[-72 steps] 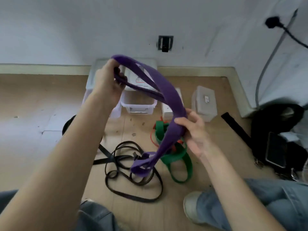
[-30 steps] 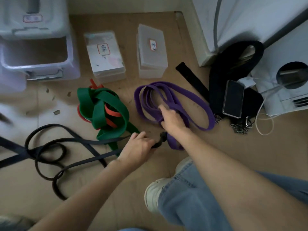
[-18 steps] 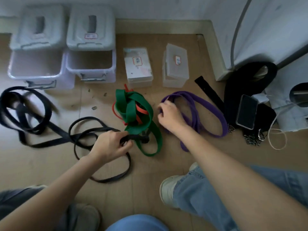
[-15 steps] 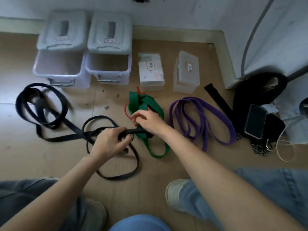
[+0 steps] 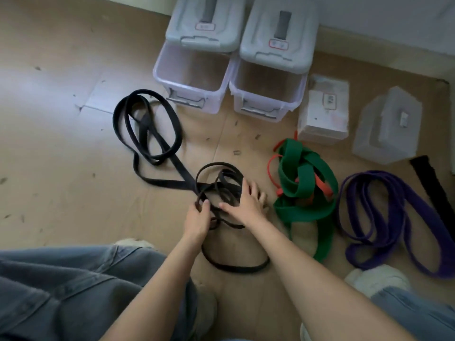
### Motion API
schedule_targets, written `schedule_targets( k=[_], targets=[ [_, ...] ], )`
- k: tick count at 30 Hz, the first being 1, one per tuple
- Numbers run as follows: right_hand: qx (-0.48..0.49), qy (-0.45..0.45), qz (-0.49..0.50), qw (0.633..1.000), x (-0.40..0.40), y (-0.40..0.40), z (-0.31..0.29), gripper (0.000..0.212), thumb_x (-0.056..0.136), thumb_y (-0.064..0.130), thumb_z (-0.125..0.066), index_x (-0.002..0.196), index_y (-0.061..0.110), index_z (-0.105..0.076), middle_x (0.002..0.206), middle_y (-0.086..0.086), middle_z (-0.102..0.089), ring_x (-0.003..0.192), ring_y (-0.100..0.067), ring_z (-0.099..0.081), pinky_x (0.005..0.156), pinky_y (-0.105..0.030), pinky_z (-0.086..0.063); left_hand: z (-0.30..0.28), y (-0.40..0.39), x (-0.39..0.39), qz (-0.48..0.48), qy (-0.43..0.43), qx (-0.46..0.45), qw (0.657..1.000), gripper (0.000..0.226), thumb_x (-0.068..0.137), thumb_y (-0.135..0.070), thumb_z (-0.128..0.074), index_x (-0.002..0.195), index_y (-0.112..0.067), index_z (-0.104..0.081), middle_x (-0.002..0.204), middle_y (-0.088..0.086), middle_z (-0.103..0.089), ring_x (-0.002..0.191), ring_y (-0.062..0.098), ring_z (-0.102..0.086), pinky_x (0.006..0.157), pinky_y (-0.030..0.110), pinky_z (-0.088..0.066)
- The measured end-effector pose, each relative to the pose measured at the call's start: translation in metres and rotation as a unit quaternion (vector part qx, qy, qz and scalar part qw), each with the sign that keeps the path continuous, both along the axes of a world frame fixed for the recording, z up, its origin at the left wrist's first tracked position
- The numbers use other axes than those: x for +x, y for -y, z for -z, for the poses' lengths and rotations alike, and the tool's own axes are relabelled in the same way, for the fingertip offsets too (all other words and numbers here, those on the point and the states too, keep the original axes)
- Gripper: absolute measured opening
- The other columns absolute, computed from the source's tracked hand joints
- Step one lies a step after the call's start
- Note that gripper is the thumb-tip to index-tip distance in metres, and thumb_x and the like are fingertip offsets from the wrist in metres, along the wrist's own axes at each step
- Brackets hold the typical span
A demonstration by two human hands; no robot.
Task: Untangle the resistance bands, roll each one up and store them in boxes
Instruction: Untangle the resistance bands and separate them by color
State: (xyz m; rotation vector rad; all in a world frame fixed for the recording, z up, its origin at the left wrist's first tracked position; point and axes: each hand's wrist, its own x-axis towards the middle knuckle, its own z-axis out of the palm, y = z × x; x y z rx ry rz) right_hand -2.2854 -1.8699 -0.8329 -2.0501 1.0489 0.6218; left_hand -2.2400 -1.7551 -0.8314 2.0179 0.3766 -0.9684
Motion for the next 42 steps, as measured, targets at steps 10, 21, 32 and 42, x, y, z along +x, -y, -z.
schedule_targets(
  k=[10, 21, 32, 42],
  targets=[
    [0.244, 0.342, 0.222, 0.880, 0.094, -0.071, -0.049, 0.064, 0.092, 0.007, -0.055, 0.146, 0.023, -0.025, 0.149, -0.004, -0.030, 0.136, -0.017, -0.034, 0.113, -0.037, -0.031, -0.067, -0.004, 0.094, -0.038, 0.313, -0.046, 0.948, 0.036, 0.089, -0.022, -0.054, 0.126, -0.020, -0.054, 0.118, 0.003, -0.063, 0.109, 0.019, -0.057, 0.090, 0.026, -0.041],
    [0.137, 0.260, 0.073, 0.953, 0.203, -0.088, -0.043, 0.042, 0.096, 0.011, -0.044, 0.138, 0.012, -0.041, 0.148, -0.005, -0.029, 0.132, -0.021, -0.034, 0.109, -0.027, -0.025, -0.059, -0.096, 0.215, 0.117, 0.254, 0.109, 0.954, 0.070, 0.083, -0.028, -0.066, 0.139, -0.008, -0.031, 0.143, 0.015, -0.039, 0.132, 0.031, -0.037, 0.107, 0.043, -0.034],
    [0.224, 0.193, -0.067, 0.953, 0.209, -0.131, -0.014, 0.050, 0.090, 0.005, -0.055, 0.138, 0.000, -0.041, 0.157, -0.008, -0.015, 0.142, -0.021, -0.021, 0.114, -0.025, -0.017, -0.023, -0.097, 0.215, 0.055, 0.268, 0.037, 0.961, 0.056, 0.091, -0.015, -0.053, 0.143, -0.016, -0.035, 0.154, 0.009, -0.023, 0.139, 0.018, -0.024, 0.109, 0.025, -0.017],
    [0.193, 0.139, -0.105, 0.966, 0.163, -0.125, -0.008, 0.060, 0.087, 0.005, -0.056, 0.142, 0.017, -0.036, 0.158, -0.009, -0.008, 0.143, -0.022, -0.019, 0.111, -0.026, -0.023, -0.037, -0.103, 0.186, 0.144, 0.288, 0.194, 0.927, 0.061, 0.089, -0.016, -0.050, 0.146, -0.020, -0.028, 0.157, 0.009, -0.013, 0.143, 0.028, -0.011, 0.114, 0.047, -0.015]
  ],
)
